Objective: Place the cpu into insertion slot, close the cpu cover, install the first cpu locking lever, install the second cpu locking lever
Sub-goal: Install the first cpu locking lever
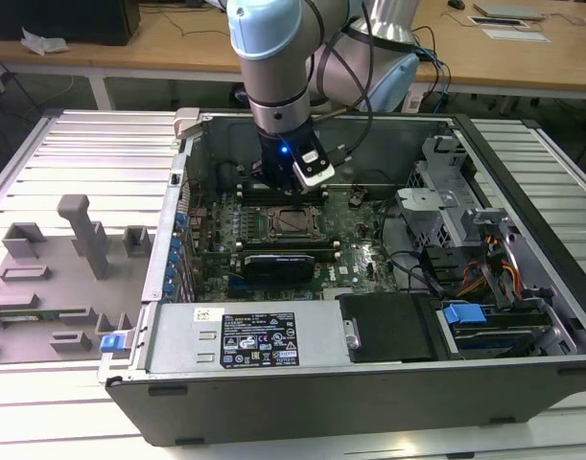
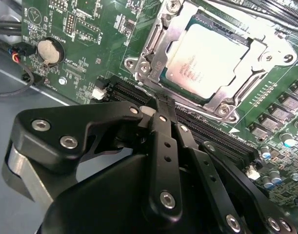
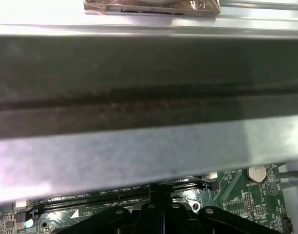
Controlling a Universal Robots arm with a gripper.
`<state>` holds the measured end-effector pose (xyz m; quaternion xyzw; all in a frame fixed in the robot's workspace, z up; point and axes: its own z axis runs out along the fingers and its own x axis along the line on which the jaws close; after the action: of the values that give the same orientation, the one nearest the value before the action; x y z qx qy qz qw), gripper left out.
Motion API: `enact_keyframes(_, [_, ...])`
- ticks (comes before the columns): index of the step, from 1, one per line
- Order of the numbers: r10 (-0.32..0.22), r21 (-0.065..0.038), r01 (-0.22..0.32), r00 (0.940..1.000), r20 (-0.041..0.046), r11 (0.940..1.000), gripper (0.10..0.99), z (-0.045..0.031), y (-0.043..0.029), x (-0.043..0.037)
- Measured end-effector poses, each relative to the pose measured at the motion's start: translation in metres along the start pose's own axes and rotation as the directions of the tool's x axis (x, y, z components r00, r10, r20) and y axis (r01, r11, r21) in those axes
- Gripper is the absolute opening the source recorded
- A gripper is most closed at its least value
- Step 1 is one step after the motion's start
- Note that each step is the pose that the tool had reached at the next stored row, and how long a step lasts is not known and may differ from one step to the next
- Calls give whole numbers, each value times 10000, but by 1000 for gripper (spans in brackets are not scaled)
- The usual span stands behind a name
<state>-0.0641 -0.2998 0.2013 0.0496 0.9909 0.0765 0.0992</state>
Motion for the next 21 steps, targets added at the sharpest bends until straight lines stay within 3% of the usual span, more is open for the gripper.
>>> enact_keyframes(4, [165,72,-165,9999,35,9998,106,29,-4,5])
enact_keyframes(9, [205,84,-205,9998,40,9998,106,32,0,7])
enact_keyframes(13, [211,119,-212,9998,46,9997,106,-54,14,-10])
enact_keyframes(17, [200,309,-202,9998,67,9993,106,-126,26,-24])
enact_keyframes(21, [250,641,-253,9997,51,9976,106,-181,35,-36])
